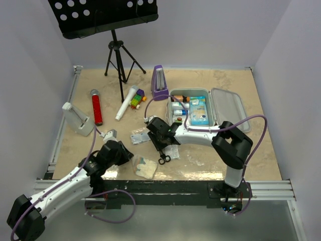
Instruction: Organize the medicine kit
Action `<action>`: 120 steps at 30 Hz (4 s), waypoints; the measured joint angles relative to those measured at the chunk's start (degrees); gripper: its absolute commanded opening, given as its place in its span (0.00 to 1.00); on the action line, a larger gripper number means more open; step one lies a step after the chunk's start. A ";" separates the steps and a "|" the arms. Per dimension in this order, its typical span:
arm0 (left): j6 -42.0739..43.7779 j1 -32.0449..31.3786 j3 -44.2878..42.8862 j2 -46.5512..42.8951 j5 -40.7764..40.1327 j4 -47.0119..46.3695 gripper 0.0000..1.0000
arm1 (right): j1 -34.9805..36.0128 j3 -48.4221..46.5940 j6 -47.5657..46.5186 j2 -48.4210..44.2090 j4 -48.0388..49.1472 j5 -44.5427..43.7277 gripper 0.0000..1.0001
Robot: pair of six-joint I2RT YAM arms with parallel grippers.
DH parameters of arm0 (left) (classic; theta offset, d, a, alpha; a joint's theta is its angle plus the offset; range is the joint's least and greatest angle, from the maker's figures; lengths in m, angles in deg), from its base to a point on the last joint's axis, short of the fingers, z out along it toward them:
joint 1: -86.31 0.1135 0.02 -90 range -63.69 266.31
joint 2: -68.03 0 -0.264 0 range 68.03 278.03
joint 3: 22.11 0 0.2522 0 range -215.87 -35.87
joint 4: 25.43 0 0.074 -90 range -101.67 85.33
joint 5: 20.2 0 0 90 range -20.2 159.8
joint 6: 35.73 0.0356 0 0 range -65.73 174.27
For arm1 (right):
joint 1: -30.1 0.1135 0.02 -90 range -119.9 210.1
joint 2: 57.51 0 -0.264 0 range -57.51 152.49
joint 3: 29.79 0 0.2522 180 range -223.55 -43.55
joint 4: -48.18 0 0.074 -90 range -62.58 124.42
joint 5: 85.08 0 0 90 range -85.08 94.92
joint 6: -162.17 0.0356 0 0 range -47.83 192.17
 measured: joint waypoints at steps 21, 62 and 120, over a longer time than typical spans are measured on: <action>0.02 0.00 0.00 -1.90 -0.02 0.87 0.30 | 2.80 -0.72 0.04 0.59 -1.14 -2.56 0.20; 0.09 0.00 -1.20 -1.95 -0.09 2.19 0.29 | 1.75 -6.95 1.97 -10.73 -13.62 -3.65 0.00; 1.79 0.00 -2.60 -1.92 -0.87 2.60 0.29 | -22.03 -13.53 -4.44 -11.52 -10.84 -20.22 0.51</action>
